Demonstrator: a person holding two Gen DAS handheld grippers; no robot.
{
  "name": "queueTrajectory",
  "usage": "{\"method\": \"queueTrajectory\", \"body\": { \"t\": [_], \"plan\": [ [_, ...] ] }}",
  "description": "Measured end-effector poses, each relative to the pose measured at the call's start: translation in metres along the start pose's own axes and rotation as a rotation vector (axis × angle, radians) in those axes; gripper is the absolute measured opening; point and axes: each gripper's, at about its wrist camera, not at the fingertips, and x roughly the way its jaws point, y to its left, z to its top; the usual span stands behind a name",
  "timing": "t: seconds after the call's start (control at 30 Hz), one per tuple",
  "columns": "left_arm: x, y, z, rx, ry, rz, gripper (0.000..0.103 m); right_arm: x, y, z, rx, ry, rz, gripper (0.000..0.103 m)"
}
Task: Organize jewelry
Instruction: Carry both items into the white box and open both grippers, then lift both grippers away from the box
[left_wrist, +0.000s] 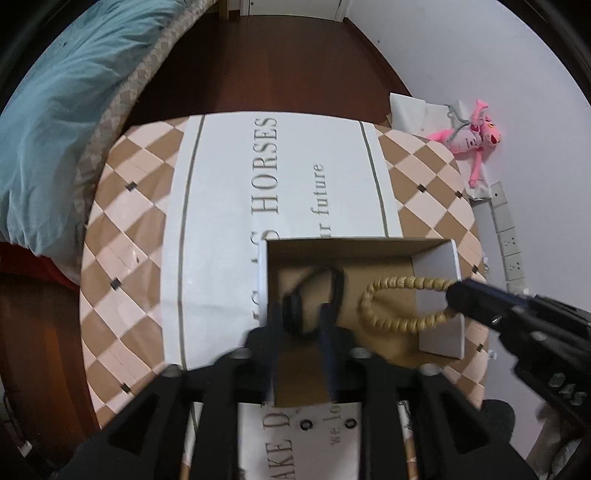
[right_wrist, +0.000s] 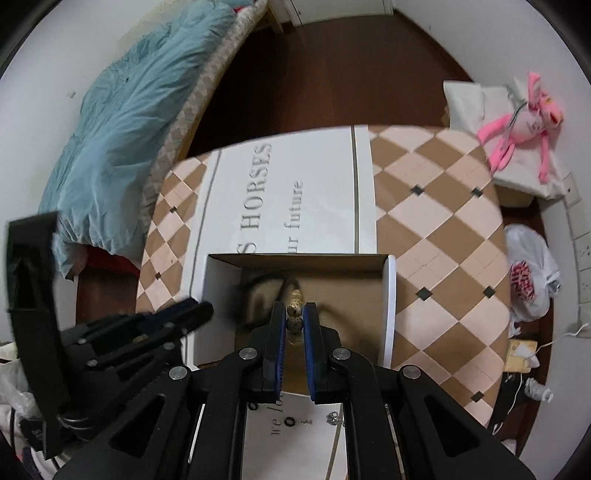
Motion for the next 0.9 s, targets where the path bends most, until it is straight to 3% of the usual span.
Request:
{"method": "queueTrajectory", "body": {
  "t": [0.07, 0.1, 0.13, 0.2, 0.27, 0.33, 0.5, 0.73, 0.9],
  "plan": [
    [-0.004, 0.003, 0.0, -0.01, -0.018, 0.004, 0.066, 0.003, -0.007, -0.002, 0.013, 0.003, -0.018, 0.032],
    [-0.009, 0.005, -0.002, -0.019, -0.038, 0.001, 0.072, 0.002, -0.011, -0.005, 0.019, -0.005, -0.034, 0.05],
    [-0.012, 0.007, -0.003, -0.023, -0.046, 0.014, 0.074, 0.0, -0.013, -0.007, 0.021, -0.012, -0.039, 0.061],
    [-0.015, 0.011, -0.004, -0.024, -0.062, 0.052, 0.088, -0.002, -0.019, -0.014, 0.025, -0.029, -0.081, 0.063],
    [-0.017, 0.015, -0.01, -0.029, -0.084, 0.092, 0.092, -0.007, -0.022, -0.022, 0.02, -0.046, -0.115, 0.071],
    [-0.019, 0.018, -0.018, -0.034, -0.105, 0.121, 0.093, -0.007, -0.023, -0.031, 0.013, -0.059, -0.168, 0.091],
    [-0.015, 0.019, -0.04, -0.032, -0.147, 0.187, 0.095, 0.002, -0.021, -0.053, -0.013, -0.063, -0.268, 0.097],
    [-0.013, 0.016, -0.059, -0.04, -0.147, 0.209, 0.096, 0.001, -0.018, -0.071, -0.006, -0.09, -0.3, 0.098],
    [-0.029, 0.01, -0.068, -0.037, -0.194, 0.218, 0.096, -0.015, -0.014, -0.078, -0.005, -0.133, -0.315, 0.098]
  ]
}}
